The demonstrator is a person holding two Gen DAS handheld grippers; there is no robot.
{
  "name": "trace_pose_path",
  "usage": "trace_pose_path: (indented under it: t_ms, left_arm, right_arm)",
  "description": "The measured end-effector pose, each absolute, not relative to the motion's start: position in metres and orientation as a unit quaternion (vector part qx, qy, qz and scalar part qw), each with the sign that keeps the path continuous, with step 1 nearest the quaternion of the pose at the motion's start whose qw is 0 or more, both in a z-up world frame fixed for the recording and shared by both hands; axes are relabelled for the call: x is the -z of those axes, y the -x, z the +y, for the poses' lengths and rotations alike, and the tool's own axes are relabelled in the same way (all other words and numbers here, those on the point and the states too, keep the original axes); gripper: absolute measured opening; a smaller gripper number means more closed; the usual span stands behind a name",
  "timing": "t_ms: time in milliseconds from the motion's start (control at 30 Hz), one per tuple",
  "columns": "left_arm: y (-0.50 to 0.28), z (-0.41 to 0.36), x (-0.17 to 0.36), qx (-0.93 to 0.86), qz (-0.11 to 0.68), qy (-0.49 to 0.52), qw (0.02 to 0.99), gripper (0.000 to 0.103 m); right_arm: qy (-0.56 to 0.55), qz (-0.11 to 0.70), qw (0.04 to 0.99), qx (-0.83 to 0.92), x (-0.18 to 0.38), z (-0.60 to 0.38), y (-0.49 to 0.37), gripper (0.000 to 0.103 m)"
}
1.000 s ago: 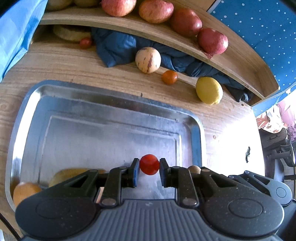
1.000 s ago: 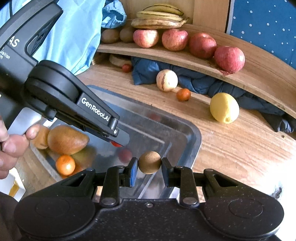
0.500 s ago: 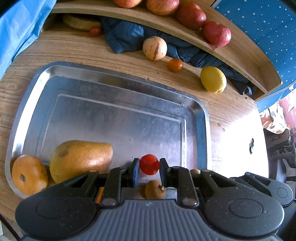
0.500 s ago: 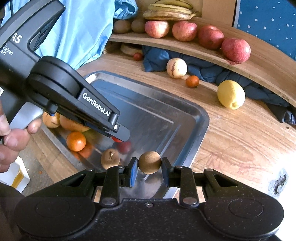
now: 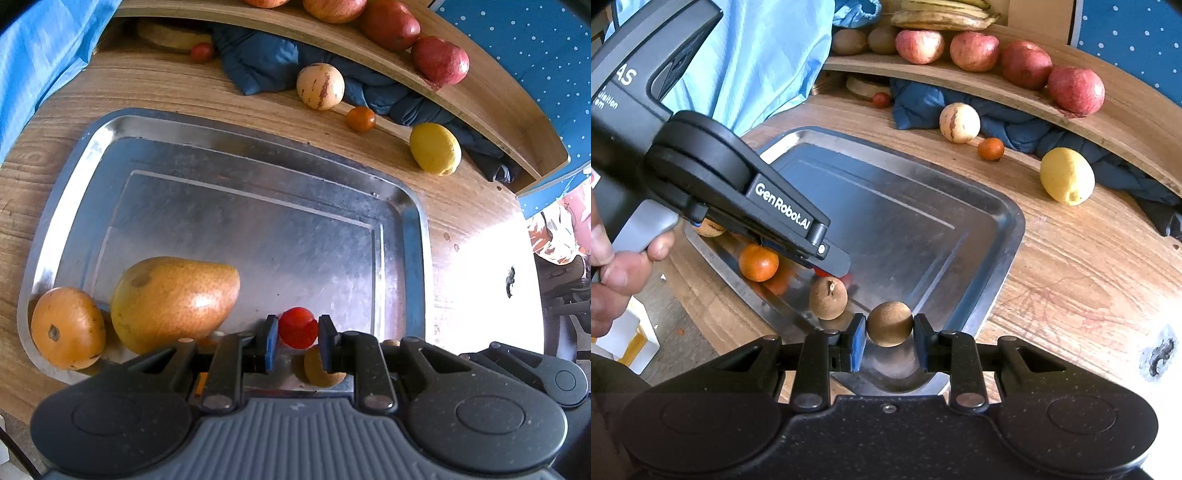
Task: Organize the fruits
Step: 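Carry the tomato in left gripper and kiwi in right gripper over the tray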
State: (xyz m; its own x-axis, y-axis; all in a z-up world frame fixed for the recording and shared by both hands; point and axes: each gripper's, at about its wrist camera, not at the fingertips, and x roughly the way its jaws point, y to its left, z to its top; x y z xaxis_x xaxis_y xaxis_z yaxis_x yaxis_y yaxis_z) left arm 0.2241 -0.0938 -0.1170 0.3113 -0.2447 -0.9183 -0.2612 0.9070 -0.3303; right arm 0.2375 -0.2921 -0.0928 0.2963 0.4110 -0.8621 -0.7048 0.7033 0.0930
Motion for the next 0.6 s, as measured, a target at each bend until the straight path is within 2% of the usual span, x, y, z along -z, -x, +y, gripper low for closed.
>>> trace_pose_path:
  t_ms: [600]
  left_arm:
    - [-0.22, -0.0914, 0.1161, -0.009, 0.594, 0.21, 0.776, 0.025]
  right_arm:
    - [0.156, 0.49, 0.777, -0.362, 0.0967, -0.2898, -0.2345, 0.03]
